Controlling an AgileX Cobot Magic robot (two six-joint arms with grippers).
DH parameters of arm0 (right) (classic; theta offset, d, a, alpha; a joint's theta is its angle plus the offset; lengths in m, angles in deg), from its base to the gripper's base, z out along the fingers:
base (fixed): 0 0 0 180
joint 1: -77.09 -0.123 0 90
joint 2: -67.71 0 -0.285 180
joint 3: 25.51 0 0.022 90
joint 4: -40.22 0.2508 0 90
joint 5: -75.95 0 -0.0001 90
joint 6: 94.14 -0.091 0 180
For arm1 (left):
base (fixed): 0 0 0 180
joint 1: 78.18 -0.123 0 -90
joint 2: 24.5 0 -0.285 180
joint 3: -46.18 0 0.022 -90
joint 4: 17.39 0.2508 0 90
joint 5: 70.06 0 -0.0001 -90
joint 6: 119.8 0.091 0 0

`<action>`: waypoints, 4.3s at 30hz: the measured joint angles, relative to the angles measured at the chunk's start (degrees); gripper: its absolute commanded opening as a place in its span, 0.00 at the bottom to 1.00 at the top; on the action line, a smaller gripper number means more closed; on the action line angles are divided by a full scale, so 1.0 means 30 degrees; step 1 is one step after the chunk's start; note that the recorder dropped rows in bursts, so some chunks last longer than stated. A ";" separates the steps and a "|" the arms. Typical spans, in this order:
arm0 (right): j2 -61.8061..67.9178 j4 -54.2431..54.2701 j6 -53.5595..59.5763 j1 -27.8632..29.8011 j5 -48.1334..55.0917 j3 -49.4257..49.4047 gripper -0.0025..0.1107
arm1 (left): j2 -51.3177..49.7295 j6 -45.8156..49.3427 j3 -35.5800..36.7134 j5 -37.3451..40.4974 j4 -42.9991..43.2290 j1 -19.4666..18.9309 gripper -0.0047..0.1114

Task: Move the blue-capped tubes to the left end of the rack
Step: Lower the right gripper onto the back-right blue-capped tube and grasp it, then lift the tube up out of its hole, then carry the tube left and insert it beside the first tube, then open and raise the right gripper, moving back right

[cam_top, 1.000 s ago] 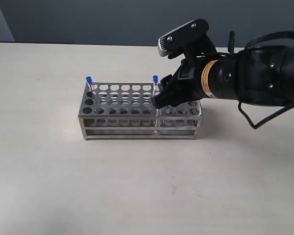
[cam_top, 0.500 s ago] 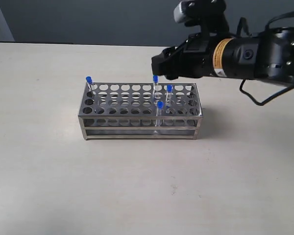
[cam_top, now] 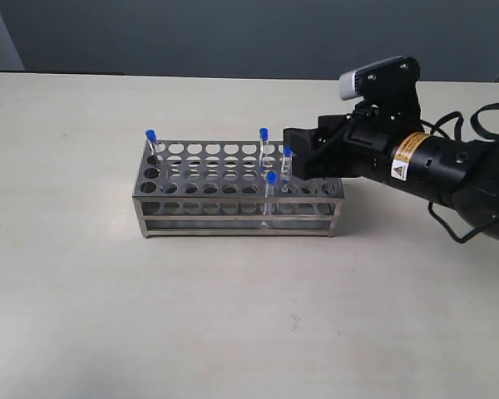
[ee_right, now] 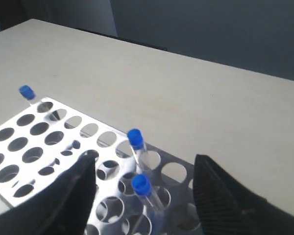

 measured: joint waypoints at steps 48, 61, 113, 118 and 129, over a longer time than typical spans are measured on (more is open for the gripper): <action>-0.1128 -0.1125 0.0661 -0.1030 0.1751 0.4216 0.02 | 0.0000 0.0000 0.0000 0.0000 0.0000 0.0000 0.04; 0.5346 -0.3987 -0.1672 -0.6592 0.4557 1.1603 0.02 | 0.0000 0.0000 0.0000 0.0000 0.0000 0.0000 0.04; 0.8341 -0.4265 -0.1859 -0.6671 0.6224 1.3288 0.33 | 0.0000 0.0000 0.0000 0.0000 0.0000 0.0000 0.04; 0.8341 -0.4265 -0.1904 -0.6703 0.6193 1.3288 0.45 | 0.0000 0.0000 0.0000 0.0000 0.0000 0.0000 0.04; 0.4688 -0.4301 -0.1294 -0.5920 1.0706 1.3288 0.45 | 0.0000 0.0000 0.0000 0.0000 0.0000 0.0000 0.04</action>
